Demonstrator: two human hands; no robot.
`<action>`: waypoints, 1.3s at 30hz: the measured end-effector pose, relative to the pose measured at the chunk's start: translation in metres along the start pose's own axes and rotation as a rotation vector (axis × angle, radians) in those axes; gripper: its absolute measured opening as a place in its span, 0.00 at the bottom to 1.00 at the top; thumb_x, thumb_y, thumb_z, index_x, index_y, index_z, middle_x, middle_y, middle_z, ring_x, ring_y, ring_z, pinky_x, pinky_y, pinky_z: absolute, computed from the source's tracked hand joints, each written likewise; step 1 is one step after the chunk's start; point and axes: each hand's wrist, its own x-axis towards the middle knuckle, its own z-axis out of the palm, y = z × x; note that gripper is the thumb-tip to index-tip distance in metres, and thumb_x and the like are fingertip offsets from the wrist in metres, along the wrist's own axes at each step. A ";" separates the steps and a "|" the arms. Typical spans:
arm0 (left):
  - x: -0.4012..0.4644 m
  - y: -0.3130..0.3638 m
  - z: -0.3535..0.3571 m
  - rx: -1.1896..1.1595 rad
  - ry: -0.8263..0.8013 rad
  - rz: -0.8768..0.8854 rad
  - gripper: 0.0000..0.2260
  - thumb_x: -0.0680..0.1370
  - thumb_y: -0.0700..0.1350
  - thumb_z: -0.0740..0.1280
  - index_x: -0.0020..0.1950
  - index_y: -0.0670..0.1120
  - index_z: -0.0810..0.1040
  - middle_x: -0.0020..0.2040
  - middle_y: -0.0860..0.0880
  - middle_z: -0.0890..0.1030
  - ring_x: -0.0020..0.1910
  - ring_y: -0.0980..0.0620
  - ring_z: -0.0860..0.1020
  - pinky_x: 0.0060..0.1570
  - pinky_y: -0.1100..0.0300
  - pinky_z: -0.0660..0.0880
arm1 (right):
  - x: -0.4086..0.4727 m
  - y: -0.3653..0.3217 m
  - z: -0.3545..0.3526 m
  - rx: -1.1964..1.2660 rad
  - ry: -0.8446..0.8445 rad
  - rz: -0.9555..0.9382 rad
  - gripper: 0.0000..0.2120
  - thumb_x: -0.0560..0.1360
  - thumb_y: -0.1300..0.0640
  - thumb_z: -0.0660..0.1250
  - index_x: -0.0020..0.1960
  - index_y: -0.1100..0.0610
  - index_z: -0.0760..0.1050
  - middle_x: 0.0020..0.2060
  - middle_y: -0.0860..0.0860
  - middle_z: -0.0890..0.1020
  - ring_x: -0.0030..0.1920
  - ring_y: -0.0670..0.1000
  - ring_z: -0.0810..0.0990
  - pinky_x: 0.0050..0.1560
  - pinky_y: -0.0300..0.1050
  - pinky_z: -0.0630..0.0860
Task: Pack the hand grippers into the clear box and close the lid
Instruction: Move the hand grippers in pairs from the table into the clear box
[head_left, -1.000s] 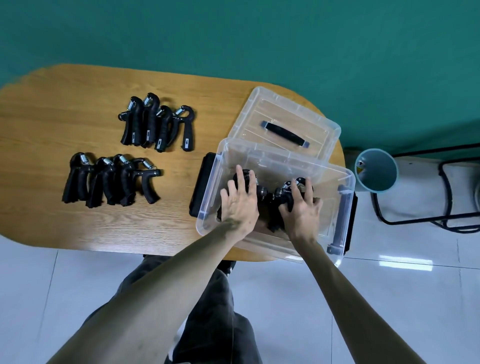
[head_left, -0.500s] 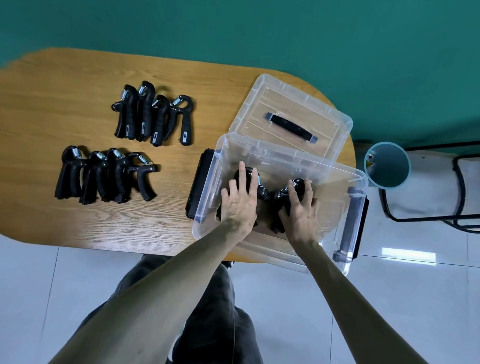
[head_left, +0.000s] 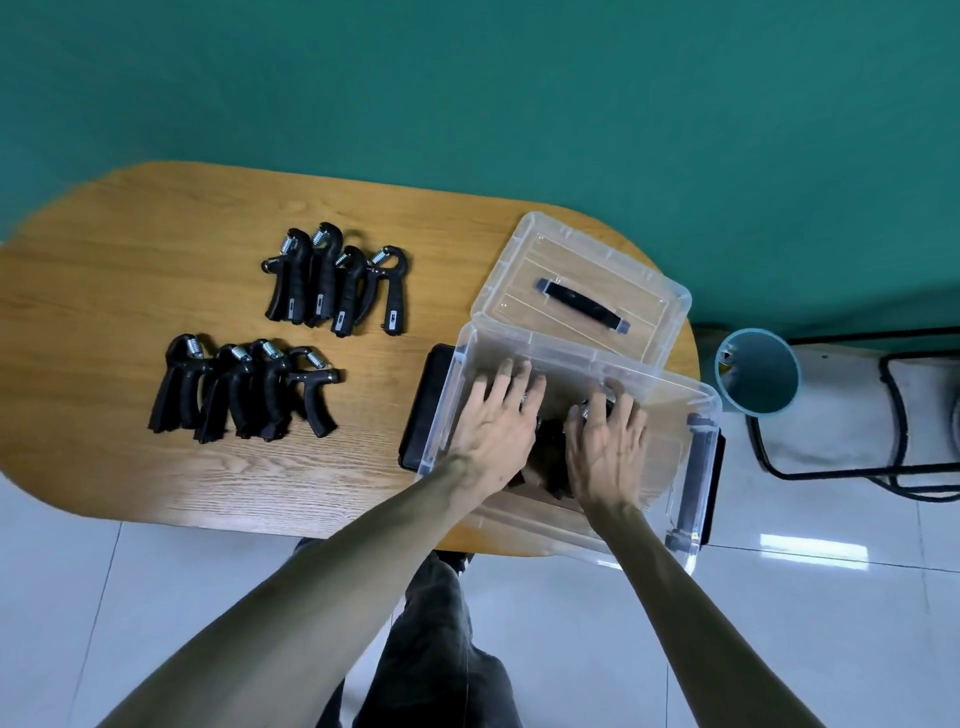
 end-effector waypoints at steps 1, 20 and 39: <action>-0.001 -0.005 -0.007 0.000 0.029 0.016 0.29 0.83 0.50 0.60 0.82 0.44 0.56 0.82 0.42 0.59 0.80 0.41 0.56 0.73 0.44 0.57 | 0.001 -0.007 -0.006 -0.002 0.027 -0.005 0.19 0.82 0.52 0.56 0.71 0.57 0.67 0.64 0.62 0.71 0.57 0.64 0.71 0.56 0.61 0.72; -0.068 -0.237 -0.026 -0.238 0.172 -0.133 0.28 0.85 0.52 0.53 0.84 0.44 0.52 0.84 0.43 0.52 0.79 0.43 0.61 0.69 0.46 0.66 | 0.028 -0.256 -0.001 -0.121 0.112 -0.201 0.14 0.81 0.56 0.58 0.65 0.60 0.69 0.58 0.64 0.74 0.52 0.64 0.72 0.50 0.60 0.72; -0.123 -0.405 0.080 -0.422 0.014 -0.548 0.31 0.86 0.57 0.46 0.83 0.44 0.38 0.82 0.41 0.36 0.81 0.42 0.52 0.75 0.42 0.61 | 0.072 -0.421 0.111 -0.189 -0.163 -0.334 0.23 0.82 0.49 0.59 0.73 0.57 0.62 0.72 0.62 0.64 0.65 0.66 0.69 0.56 0.63 0.74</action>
